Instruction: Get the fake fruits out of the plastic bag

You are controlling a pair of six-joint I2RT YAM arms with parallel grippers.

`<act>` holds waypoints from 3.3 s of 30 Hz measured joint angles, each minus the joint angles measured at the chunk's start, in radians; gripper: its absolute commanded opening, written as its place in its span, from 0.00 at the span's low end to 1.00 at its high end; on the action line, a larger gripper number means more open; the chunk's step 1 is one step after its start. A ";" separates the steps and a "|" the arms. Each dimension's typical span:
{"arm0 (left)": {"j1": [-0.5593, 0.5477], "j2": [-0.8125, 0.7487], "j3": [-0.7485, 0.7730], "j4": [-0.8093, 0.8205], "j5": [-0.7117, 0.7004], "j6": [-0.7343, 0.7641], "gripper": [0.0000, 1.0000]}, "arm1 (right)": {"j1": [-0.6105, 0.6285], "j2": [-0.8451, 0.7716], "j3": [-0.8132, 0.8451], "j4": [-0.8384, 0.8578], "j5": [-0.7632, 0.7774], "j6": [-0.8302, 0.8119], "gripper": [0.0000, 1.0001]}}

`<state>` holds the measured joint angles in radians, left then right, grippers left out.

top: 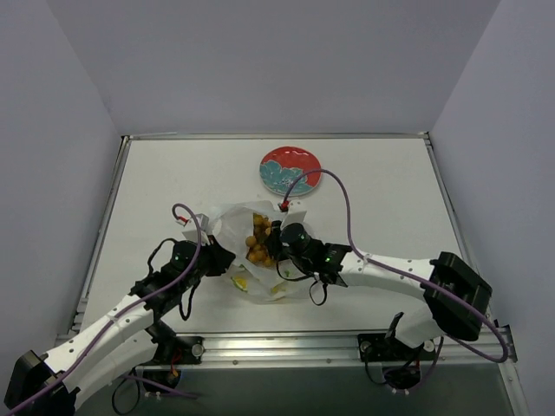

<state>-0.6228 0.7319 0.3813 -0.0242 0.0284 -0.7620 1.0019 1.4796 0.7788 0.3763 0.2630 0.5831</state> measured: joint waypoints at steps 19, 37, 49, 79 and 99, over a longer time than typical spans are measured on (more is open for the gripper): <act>0.000 0.050 0.107 -0.040 -0.128 0.025 0.02 | 0.000 -0.340 -0.006 -0.064 -0.412 -0.035 0.00; 0.000 -0.095 0.217 -0.232 -0.319 0.048 0.02 | -0.002 -0.386 -0.006 0.274 -0.534 -0.016 0.00; -0.006 -0.101 0.138 -0.222 -0.308 0.038 0.02 | -0.027 -0.271 0.095 0.503 -0.449 0.059 0.00; -0.006 -0.124 0.132 -0.257 -0.327 0.084 0.02 | -0.588 0.351 0.485 0.195 -0.320 -0.235 0.00; -0.006 -0.076 0.132 -0.232 -0.328 0.097 0.02 | -0.591 0.621 0.715 0.117 -0.378 -0.262 0.75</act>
<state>-0.6289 0.6559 0.5137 -0.2558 -0.2993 -0.6647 0.4110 2.1002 1.4937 0.4934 -0.1154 0.3206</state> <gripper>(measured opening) 0.028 0.719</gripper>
